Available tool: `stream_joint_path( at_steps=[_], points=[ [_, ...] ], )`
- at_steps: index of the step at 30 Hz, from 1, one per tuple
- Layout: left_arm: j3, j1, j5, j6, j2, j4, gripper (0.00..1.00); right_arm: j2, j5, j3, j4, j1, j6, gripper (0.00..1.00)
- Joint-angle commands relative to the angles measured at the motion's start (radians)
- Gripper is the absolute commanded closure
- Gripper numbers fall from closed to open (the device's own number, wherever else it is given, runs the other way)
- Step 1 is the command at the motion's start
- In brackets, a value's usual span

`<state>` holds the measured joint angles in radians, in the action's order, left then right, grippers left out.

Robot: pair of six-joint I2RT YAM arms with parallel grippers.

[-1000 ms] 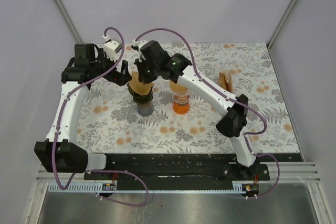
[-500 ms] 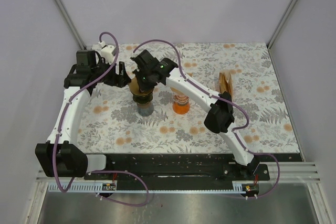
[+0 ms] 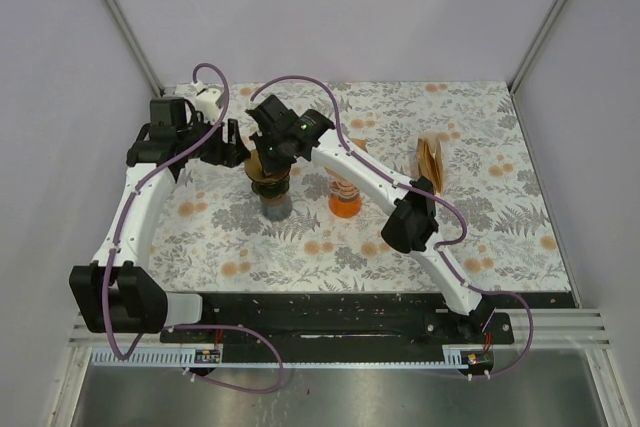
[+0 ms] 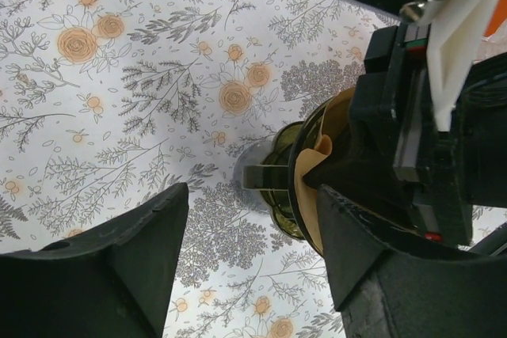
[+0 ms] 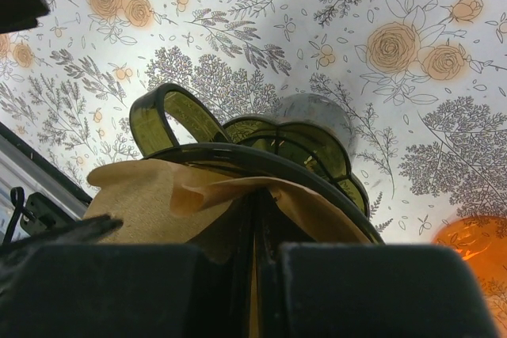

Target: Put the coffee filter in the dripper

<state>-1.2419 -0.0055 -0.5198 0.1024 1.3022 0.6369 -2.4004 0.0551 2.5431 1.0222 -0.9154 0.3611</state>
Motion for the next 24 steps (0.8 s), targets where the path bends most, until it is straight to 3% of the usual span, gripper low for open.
stream_joint_path(
  at_steps=[1,12,19,24],
  points=[
    [0.013,0.004,-0.020,0.025,0.023,-0.048,0.33,-0.023,-0.026,0.034,0.029,-0.010,0.019,1.00],
    [0.010,0.001,-0.180,0.138,0.045,-0.123,0.35,-0.022,0.051,0.028,0.009,-0.013,0.007,1.00],
    [0.006,0.001,-0.210,0.184,0.117,-0.125,0.46,0.003,0.080,-0.001,-0.031,-0.010,0.002,1.00],
    [0.013,0.001,-0.272,0.160,0.146,-0.161,0.48,0.004,0.092,-0.004,-0.034,-0.011,-0.005,1.00]
  ],
)
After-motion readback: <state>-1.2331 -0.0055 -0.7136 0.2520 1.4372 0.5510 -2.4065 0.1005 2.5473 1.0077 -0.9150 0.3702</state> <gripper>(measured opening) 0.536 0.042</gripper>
